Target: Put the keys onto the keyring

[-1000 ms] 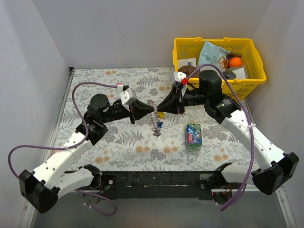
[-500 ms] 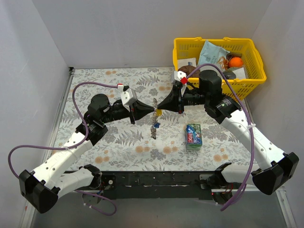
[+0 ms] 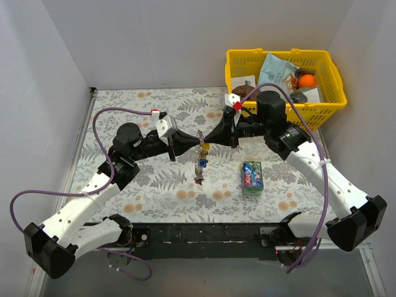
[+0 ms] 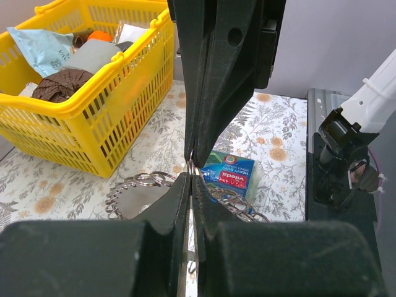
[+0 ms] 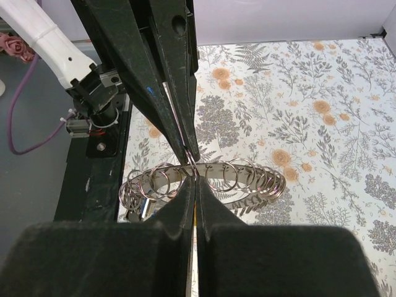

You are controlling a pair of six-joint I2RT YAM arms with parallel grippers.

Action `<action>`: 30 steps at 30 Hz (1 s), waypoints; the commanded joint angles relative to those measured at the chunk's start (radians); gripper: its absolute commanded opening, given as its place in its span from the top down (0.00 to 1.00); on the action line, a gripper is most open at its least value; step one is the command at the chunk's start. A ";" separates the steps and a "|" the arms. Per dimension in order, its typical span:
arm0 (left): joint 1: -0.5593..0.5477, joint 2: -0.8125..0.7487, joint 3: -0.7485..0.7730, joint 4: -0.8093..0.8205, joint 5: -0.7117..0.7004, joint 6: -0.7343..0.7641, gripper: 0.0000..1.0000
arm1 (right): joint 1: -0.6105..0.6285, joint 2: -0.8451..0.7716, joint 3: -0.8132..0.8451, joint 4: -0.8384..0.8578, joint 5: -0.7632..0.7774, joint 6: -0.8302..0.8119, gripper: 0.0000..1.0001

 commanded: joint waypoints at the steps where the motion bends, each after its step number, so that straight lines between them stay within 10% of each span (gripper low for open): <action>1: -0.007 -0.049 0.016 0.105 -0.002 0.007 1.00 | -0.010 0.018 -0.011 -0.037 -0.017 -0.031 0.99; 17: -0.005 -0.052 0.002 0.141 0.012 0.001 1.00 | -0.009 0.060 0.018 -0.106 -0.070 -0.078 0.99; 30: -0.005 -0.062 -0.004 0.089 -0.020 0.024 1.00 | -0.024 -0.098 -0.087 0.043 0.027 -0.030 0.26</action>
